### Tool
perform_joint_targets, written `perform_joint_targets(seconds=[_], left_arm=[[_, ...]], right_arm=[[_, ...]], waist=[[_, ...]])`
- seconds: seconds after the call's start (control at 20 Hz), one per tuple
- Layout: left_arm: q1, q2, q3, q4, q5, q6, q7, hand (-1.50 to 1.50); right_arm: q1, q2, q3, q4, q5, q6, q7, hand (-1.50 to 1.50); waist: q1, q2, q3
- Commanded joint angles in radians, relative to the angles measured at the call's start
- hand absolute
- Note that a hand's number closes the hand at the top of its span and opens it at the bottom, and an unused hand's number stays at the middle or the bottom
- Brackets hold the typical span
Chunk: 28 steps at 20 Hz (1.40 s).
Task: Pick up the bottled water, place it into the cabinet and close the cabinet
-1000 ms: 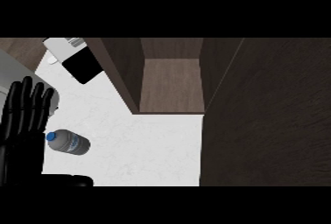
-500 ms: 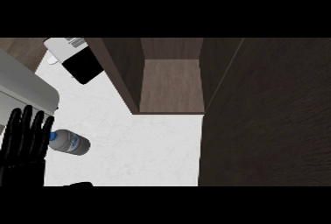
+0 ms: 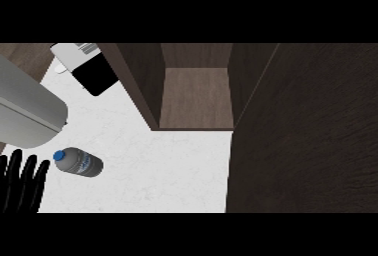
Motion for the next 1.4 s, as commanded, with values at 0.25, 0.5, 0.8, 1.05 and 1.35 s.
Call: perform_joint_targets(seconds=[0.25,0.5,0.8,1.05,1.35], left_arm=[[0.099,-0.002,0.048,0.053,0.051,-0.098,-0.136,-1.5],[0.087,0.009,0.143,0.098,0.103,-0.131,-0.181,-1.5],[0.02,-0.006,0.164,0.215,0.081,-0.101,-0.22,-1.5],[0.073,0.065,0.306,0.243,0.176,-0.23,-0.258,-1.5],[-0.049,0.057,0.317,0.451,0.095,-0.231,-0.318,-1.5]], right_arm=[[0.073,-0.01,-0.003,0.013,-0.005,0.059,-0.08,-1.5],[0.047,-0.006,-0.006,0.038,0.003,0.046,-0.08,-1.5],[0.083,0.006,0.06,0.042,0.086,0.052,-0.137,-1.5],[0.129,-0.022,0.012,0.053,0.038,0.084,-0.171,-1.5],[0.155,-0.028,0.034,0.042,0.022,0.104,-0.196,-1.5]], waist=[[-0.001,0.0,0.0],[0.0,0.001,0.0],[-0.003,0.002,0.0],[0.0,0.001,0.0],[-0.005,0.002,0.0]])
